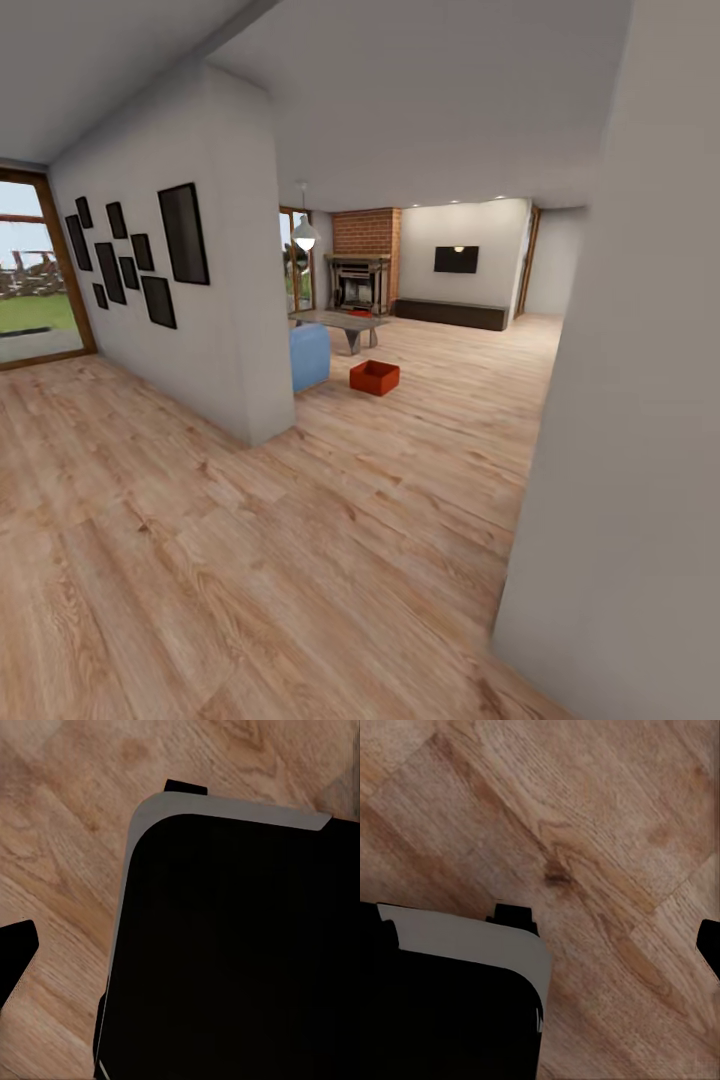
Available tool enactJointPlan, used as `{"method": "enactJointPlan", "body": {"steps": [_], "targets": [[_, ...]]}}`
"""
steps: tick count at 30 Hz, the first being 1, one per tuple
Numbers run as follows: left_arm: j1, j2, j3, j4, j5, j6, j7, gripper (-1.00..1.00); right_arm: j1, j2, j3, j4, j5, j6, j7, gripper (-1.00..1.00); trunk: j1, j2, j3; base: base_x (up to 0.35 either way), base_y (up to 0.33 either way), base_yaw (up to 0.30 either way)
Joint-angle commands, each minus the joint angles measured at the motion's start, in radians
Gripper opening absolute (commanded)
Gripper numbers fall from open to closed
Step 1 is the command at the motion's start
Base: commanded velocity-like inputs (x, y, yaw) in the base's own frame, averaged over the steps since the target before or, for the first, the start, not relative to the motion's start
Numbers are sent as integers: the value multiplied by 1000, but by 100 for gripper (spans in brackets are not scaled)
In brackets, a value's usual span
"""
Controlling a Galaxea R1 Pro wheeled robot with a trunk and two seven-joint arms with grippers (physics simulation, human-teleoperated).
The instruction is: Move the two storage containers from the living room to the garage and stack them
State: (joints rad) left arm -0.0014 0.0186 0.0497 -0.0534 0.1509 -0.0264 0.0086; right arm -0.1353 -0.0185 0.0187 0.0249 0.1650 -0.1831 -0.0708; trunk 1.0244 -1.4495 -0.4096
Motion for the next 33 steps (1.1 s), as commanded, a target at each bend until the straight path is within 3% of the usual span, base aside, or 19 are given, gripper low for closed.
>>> {"method": "enactJointPlan", "body": {"steps": [1, 23, 33], "targets": [[0, 0, 4, 0, 4, -2, 1, 100, -1, 1, 0, 3, 8, -5, -7, 100, 1, 0, -1, 323, 0, 9], [0, 0, 4, 0, 4, -4, 2, 100, -1, 0, -2, 3, -1, -5, -10, 100, 1, 0, 4, 323, 0, 229], [0, 0, 5, 0, 4, -4, 2, 100, -1, -3, 1, 3, 9, -6, -9, 100, 1, 0, 4, 323, 0, 26]]}}
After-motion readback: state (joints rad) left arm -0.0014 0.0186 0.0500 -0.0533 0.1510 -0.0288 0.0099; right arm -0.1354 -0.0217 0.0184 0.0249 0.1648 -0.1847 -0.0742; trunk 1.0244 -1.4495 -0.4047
